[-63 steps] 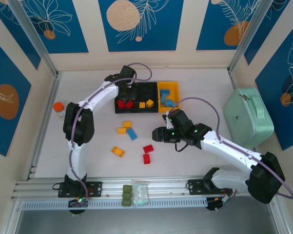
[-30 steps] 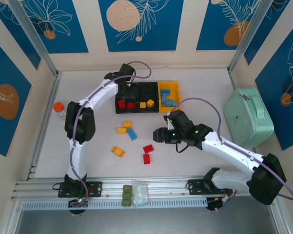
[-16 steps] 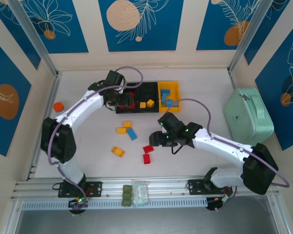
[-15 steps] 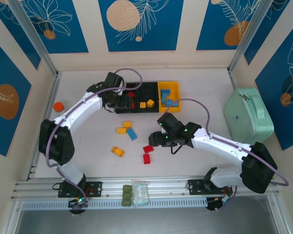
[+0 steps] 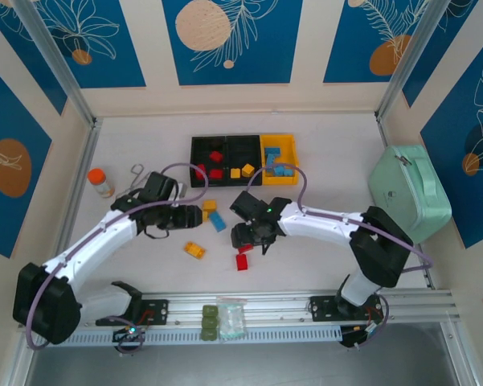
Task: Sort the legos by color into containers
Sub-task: Pick up the lego from the bottom-center of the table, then place the lego in the container.
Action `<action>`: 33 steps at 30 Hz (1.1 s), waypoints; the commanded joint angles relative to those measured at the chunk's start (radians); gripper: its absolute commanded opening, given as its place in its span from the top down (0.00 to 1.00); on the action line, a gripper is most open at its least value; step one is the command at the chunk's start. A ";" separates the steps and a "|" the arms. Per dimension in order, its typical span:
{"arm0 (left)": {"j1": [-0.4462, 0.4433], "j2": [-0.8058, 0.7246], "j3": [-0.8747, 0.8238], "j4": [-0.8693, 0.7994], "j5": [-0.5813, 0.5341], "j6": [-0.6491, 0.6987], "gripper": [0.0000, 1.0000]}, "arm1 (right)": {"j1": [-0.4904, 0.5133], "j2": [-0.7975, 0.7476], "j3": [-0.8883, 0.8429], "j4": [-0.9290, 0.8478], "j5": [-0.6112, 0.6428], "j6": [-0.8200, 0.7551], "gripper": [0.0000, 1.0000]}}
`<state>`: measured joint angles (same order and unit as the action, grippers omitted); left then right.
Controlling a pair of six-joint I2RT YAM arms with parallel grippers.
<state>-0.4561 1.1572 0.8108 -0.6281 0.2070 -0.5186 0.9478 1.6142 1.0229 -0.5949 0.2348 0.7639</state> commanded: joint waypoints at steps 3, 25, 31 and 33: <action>-0.003 -0.073 -0.103 0.024 0.051 -0.073 0.31 | 0.024 0.084 0.062 -0.053 0.036 0.002 0.34; -0.002 -0.106 -0.164 0.051 0.040 -0.121 0.31 | 0.007 0.145 0.198 -0.106 0.082 -0.066 0.57; -0.003 -0.150 -0.183 0.045 0.014 -0.159 0.31 | -0.053 0.162 0.313 -0.109 0.059 -0.141 0.57; -0.003 -0.169 -0.195 0.045 0.012 -0.171 0.31 | -0.079 0.179 0.365 -0.104 0.041 -0.167 0.57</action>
<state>-0.4561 1.0176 0.6365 -0.5793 0.2344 -0.6579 0.8970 1.7863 1.3212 -0.6891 0.2985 0.6537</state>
